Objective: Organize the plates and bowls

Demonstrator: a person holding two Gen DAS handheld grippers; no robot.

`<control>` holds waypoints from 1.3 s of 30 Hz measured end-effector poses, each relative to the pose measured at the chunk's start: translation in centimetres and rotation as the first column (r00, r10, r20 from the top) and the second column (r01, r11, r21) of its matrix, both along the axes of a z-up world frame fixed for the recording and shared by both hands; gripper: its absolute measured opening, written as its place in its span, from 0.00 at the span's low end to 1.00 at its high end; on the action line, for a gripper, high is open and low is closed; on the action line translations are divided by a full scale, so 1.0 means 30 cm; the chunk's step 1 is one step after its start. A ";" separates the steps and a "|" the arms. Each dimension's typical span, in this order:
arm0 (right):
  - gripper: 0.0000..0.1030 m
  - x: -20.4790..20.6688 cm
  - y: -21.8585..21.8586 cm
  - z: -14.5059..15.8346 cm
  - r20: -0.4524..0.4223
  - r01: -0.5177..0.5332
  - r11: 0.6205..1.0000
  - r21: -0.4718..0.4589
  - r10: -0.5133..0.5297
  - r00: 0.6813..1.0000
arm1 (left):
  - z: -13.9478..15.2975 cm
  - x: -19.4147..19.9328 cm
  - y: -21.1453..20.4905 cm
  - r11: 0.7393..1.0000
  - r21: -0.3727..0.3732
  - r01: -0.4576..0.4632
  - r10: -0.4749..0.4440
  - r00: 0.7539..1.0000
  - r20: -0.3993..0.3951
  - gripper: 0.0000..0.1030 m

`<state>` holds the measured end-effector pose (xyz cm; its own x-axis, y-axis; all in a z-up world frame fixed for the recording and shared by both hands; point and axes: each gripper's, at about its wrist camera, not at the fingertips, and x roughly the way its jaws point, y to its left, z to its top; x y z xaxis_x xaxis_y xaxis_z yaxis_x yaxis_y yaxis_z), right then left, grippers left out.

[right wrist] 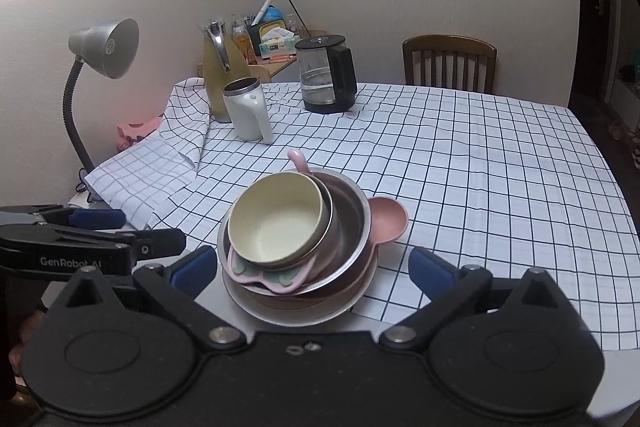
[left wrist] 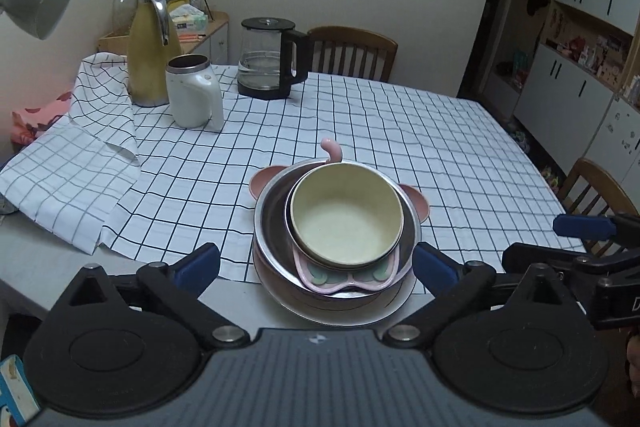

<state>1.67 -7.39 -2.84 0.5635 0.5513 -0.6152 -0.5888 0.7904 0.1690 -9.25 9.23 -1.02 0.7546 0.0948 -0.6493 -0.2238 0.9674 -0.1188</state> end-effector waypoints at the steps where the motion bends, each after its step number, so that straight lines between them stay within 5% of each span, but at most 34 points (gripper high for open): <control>1: 1.00 -0.008 -0.006 0.004 0.002 0.004 1.000 0.004 -0.004 1.000 | 0.003 -0.008 -0.004 1.000 -0.002 -0.002 0.002 1.000 0.004 1.00; 24: 1.00 -0.121 -0.010 0.039 0.037 0.253 0.967 0.044 -0.254 0.966 | 0.083 -0.087 0.014 0.999 0.009 0.037 -0.037 0.998 0.042 1.00; 39: 1.00 -0.138 -0.006 0.046 0.063 0.212 0.976 0.055 -0.215 0.975 | 0.092 -0.119 -0.007 1.000 -0.003 0.016 -0.016 0.997 0.072 1.00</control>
